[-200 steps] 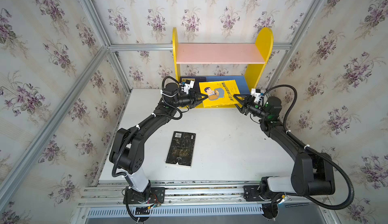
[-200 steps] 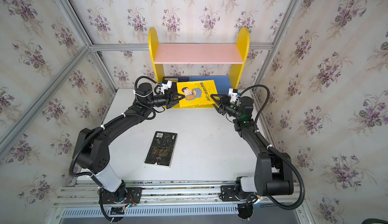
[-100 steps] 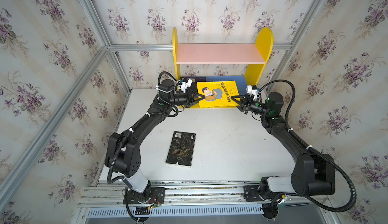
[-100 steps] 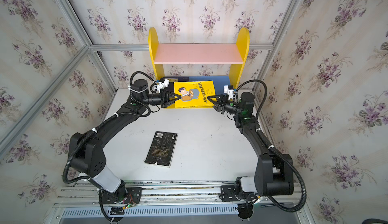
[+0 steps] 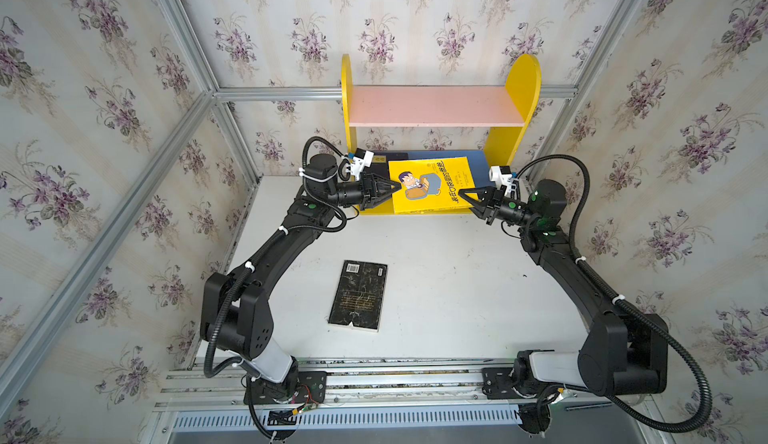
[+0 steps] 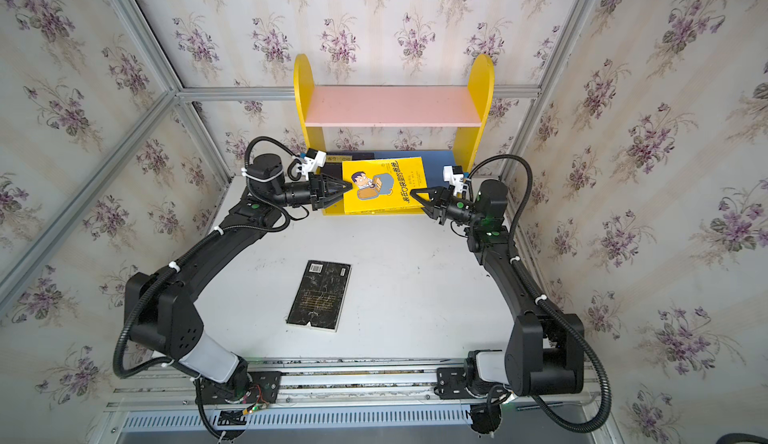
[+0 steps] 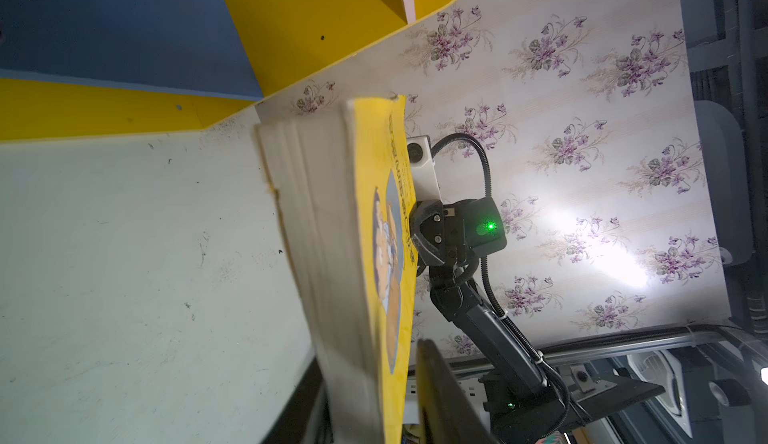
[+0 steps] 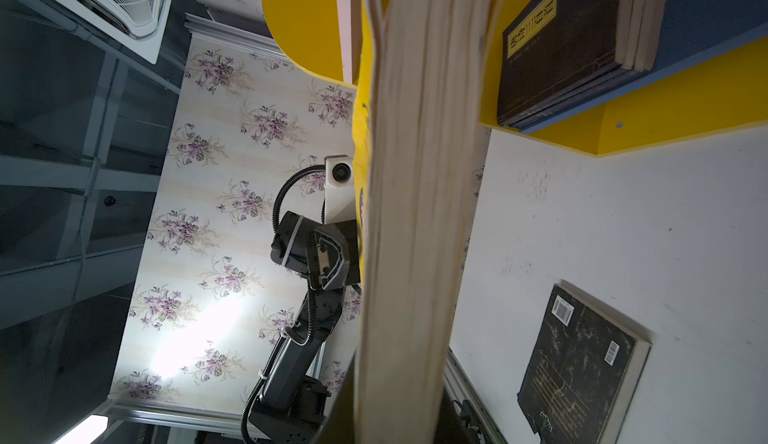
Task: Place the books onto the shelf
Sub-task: 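Raise the yellow book with both grippers above the pink upper shelf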
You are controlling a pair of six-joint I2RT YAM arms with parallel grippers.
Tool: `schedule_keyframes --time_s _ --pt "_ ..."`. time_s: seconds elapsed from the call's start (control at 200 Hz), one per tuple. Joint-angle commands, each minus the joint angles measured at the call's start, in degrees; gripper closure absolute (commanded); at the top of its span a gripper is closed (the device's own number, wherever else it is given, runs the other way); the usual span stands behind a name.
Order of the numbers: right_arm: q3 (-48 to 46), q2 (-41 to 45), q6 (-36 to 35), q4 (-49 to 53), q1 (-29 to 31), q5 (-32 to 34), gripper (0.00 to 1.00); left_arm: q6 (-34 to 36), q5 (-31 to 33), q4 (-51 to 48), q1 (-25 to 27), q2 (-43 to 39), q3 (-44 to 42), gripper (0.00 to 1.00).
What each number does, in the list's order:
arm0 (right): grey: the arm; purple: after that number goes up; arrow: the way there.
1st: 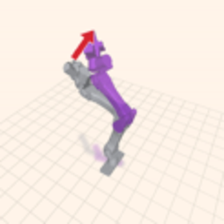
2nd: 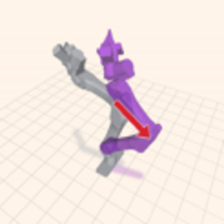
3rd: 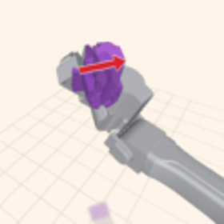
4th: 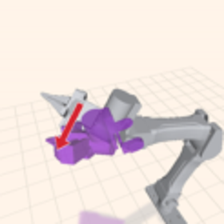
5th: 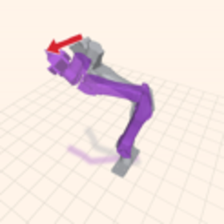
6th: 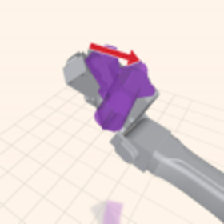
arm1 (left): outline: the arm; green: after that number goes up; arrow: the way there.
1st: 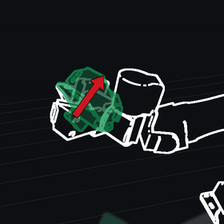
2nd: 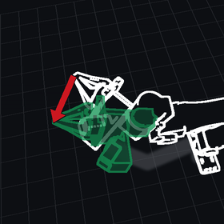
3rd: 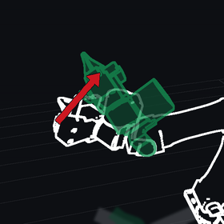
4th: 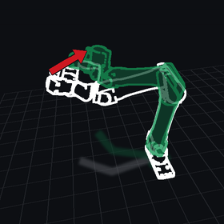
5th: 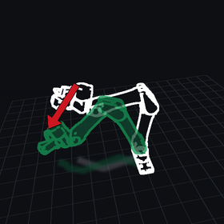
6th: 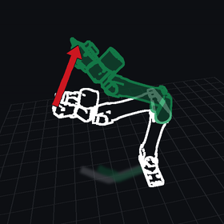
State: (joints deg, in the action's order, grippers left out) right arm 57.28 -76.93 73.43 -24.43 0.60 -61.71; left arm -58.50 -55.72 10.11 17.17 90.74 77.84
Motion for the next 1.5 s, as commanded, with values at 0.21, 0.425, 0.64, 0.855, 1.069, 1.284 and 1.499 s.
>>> schedule_keyframes --time_s 0.21,0.425,0.64,0.855,1.069,1.284,1.499 --pt "8.5 -6.5 5.0 -13.2 -0.1 0.4 0.97 2.8 11.8 -1.7 -1.5 -10.7 -7.3 0.24" --pt "14.4 -14.1 18.2 -31.9 -0.1 -0.8 0.98 1.3 18.3 -2.6 -0.2 -16.1 -14.1 0.13" --pt "17.0 -16.7 23.0 -38.2 0.1 -2.8 0.97 0.8 18.3 -1.8 1.0 -16.2 -12.4 0.13" --pt "16.5 -15.3 15.8 -31.8 0.6 -1.3 0.96 -1.7 13.8 3.1 0.1 -11.4 -4.8 0.13" --pt "22.8 -16.5 5.6 -19.5 4.8 1.9 0.96 -2.8 10.1 2.4 -2.5 -6.3 1.5 0.16" --pt "22.0 -14.7 -4.6 -9.8 9.6 9.7 0.96 -3.7 5.0 2.7 -6.9 -3.7 5.7 0.21" --pt "23.4 -15.9 -8.6 -6.7 14.4 15.8 0.96 -3.7 0.4 1.6 -7.6 0.0 10.2 0.28"
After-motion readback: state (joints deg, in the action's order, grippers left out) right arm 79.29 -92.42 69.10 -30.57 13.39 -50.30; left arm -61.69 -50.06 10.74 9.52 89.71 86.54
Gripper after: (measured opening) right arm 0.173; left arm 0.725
